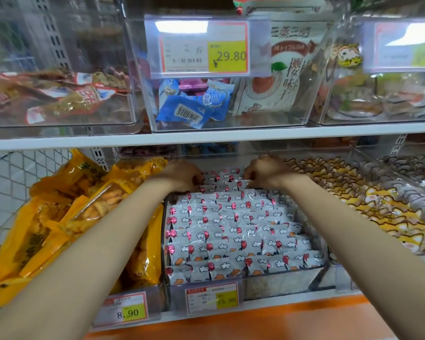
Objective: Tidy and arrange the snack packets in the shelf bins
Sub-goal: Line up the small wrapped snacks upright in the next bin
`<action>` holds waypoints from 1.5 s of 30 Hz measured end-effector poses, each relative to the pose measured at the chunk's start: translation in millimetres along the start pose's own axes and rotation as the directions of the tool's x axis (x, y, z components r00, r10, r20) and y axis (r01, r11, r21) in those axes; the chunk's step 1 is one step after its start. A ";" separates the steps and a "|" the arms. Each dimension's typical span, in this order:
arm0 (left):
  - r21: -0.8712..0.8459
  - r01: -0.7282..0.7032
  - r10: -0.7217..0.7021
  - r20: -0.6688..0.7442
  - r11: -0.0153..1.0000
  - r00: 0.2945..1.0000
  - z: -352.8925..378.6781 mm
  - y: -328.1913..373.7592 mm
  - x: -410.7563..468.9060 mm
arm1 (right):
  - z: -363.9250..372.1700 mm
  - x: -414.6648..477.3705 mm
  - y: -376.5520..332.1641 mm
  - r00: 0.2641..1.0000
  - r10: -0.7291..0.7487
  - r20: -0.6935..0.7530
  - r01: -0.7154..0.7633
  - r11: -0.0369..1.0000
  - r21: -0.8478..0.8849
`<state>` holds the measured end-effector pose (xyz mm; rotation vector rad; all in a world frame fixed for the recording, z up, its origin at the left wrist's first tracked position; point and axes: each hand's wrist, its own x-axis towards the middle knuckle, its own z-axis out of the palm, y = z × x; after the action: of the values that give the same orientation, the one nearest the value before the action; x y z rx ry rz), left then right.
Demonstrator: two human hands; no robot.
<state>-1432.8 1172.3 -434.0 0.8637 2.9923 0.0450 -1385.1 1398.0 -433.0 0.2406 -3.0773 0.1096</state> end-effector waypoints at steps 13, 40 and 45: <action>0.058 -0.026 0.025 0.024 0.998 0.999 1.5 3.6 7.8 | 2.1 2.5 -4.0 0.999 -0.031 0.028 0.032 0.999 -0.017; 0.020 -0.032 0.032 0.005 0.999 0.999 8.6 12.7 22.9 | 7.4 8.0 -4.4 0.997 -0.072 0.013 0.065 0.949 0.307; -0.199 -0.048 0.064 0.073 0.979 0.995 -1.3 4.8 19.6 | 6.0 6.1 -3.3 0.998 -0.065 0.022 0.050 0.906 0.421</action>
<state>-1446.9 1186.8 -432.9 0.9036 2.8293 0.2953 -1390.8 1393.4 -438.4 0.3530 -3.0391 0.7789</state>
